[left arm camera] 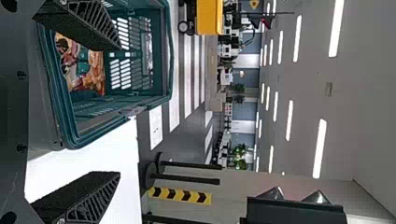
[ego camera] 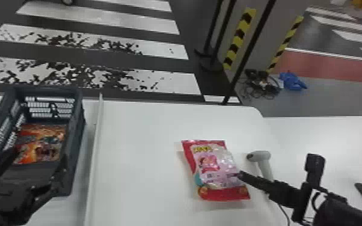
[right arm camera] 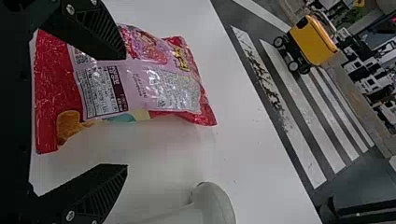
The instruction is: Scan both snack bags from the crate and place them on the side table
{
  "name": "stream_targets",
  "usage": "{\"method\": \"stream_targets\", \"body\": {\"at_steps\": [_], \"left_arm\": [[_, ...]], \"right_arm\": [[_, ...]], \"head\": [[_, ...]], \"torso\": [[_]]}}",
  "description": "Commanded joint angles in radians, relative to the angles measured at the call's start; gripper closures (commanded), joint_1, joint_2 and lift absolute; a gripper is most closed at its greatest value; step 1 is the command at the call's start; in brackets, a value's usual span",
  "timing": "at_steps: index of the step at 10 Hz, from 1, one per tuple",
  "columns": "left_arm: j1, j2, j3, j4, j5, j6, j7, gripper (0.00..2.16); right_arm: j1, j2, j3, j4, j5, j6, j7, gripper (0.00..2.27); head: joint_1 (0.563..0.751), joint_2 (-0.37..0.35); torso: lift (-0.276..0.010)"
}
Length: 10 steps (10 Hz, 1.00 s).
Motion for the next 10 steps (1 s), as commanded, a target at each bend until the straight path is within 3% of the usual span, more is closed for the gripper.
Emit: {"method": "stream_targets", "body": {"at_steps": [1,8,9,10], "left_arm": [[-0.004,0.0,0.0,0.006,0.001,0.0,0.0,0.03],[-0.009,-0.001,-0.002,0.021,0.004,-0.003,-0.002,0.03],[-0.009,-0.001,-0.002,0.021,0.004,-0.003,0.0,0.03],[-0.009,-0.001,-0.002,0.021,0.004,-0.003,0.0,0.03]], "right_arm": [[-0.01,0.001,0.009,0.034,0.02,-0.01,0.012,0.11],[-0.059,-0.057,0.065,0.202,0.139,-0.099,0.133,0.13],[-0.067,-0.058,0.065,0.222,0.165,-0.127,0.167,0.67],[-0.078,-0.052,0.067,0.231,0.191,-0.124,0.163,1.85]], "head": [[0.695,-0.266],[0.695,-0.247],[0.695,-0.243],[0.695,-0.24]], "torso": [[-0.098],[-0.098],[-0.098],[-0.098]]}}
